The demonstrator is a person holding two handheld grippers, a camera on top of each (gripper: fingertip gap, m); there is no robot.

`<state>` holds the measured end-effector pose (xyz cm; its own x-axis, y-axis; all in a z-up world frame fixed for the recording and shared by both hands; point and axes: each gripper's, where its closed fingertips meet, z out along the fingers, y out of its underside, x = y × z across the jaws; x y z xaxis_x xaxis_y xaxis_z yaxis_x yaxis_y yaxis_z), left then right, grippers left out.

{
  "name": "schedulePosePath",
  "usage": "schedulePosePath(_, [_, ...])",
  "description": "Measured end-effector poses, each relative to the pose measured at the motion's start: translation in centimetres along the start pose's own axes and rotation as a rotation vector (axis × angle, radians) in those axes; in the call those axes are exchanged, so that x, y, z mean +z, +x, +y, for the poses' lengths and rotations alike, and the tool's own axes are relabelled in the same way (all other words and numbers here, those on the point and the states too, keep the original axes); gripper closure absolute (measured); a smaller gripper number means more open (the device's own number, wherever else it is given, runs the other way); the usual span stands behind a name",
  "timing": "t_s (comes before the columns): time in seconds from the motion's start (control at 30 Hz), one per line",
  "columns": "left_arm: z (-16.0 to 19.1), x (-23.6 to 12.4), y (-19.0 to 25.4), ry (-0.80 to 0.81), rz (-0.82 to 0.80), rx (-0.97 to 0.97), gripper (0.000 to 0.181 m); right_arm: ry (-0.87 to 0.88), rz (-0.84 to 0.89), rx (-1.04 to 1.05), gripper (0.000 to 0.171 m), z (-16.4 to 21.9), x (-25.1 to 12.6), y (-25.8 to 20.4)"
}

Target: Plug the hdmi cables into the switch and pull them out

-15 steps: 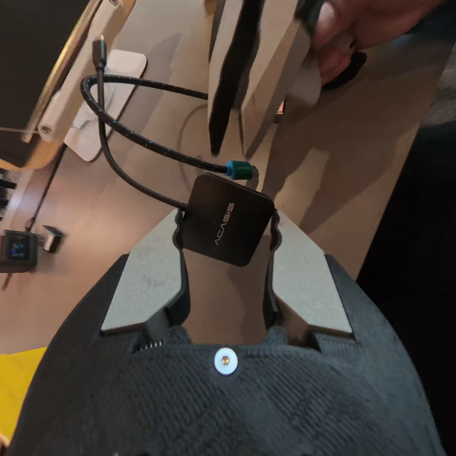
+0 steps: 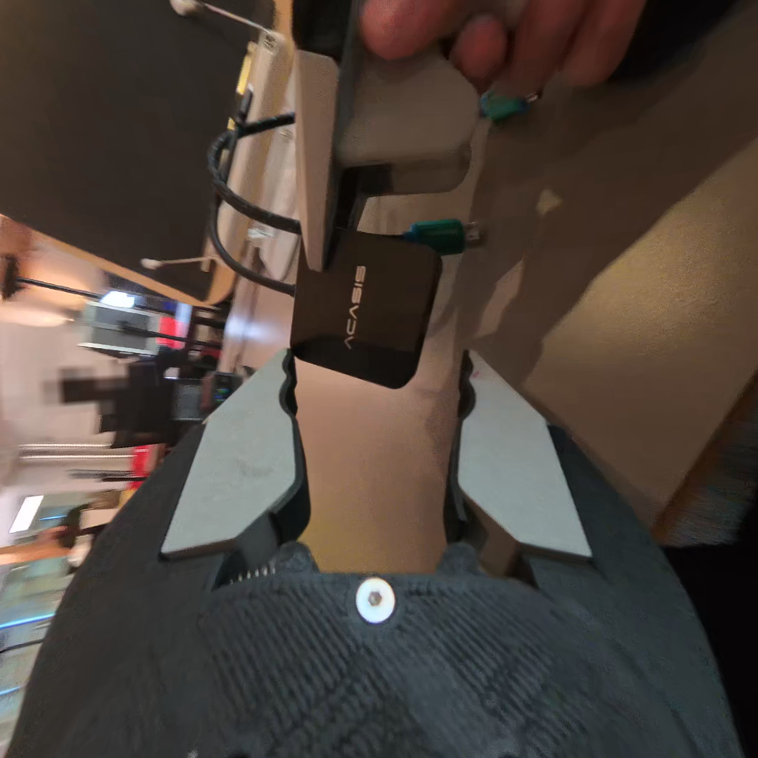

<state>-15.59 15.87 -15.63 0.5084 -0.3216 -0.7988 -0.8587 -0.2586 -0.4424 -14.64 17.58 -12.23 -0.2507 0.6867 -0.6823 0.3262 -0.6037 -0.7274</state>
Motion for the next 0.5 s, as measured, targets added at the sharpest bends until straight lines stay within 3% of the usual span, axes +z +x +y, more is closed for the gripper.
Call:
schedulePosePath(0.03, [-0.1, 0.1, -0.3, 0.006, -0.075, 0.049, 0.107, 0.011, -0.018, 0.035, 0.16, -0.1, 0.0, -0.1])
schedulePosePath(0.13, [-0.9, 0.0, -1.9, 0.03, -0.297, 0.192, 0.127, 0.028, -0.081, 0.132, 0.159, -0.2, 0.3, -0.9])
schedulePosePath(0.23, [-1.7, 0.2, -2.6, 0.064, -0.39, 0.258, 0.133, 0.043, -0.106, 0.18, 0.159, -0.4, 0.5, -1.3])
schedulePosePath(0.3, [-1.5, 0.8, -2.5, 0.057, -0.38, 0.266, 0.136, 0.037, -0.054, 0.149, 0.157, -0.3, 0.4, -0.6])
schedulePosePath(0.37, [-1.6, 0.5, -2.7, 0.098, -0.398, 0.246, 0.167, 0.004, -0.014, 0.123, 0.148, 0.0, 0.2, 0.0])
schedulePosePath(0.47, [-1.1, 0.5, -2.1, 0.156, -0.286, 0.109, 0.17, -0.082, 0.028, 0.041, 0.148, 0.4, -0.5, 0.2])
schedulePosePath(0.5, [-0.5, 0.7, -1.9, 0.147, -0.26, 0.073, 0.17, -0.103, 0.059, 0.002, 0.16, 0.4, -1.0, 0.3])
